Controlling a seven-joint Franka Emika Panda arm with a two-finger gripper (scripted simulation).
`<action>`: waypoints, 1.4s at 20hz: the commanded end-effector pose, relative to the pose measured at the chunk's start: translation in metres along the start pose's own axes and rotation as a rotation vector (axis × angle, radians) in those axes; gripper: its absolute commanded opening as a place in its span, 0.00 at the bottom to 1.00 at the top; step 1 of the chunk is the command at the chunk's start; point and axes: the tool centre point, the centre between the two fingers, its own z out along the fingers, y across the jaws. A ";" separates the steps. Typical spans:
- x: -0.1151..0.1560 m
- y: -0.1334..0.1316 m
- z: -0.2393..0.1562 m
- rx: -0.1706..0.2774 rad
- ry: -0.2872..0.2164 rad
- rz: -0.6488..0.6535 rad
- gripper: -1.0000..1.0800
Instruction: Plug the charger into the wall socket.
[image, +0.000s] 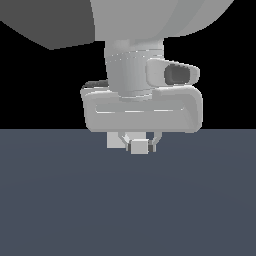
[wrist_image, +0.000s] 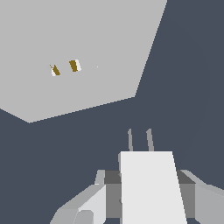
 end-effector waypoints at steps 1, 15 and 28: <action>0.004 -0.006 -0.009 0.026 0.002 -0.061 0.00; 0.009 -0.024 -0.033 0.109 -0.003 -0.237 0.00; 0.009 -0.026 -0.035 0.119 -0.007 -0.254 0.00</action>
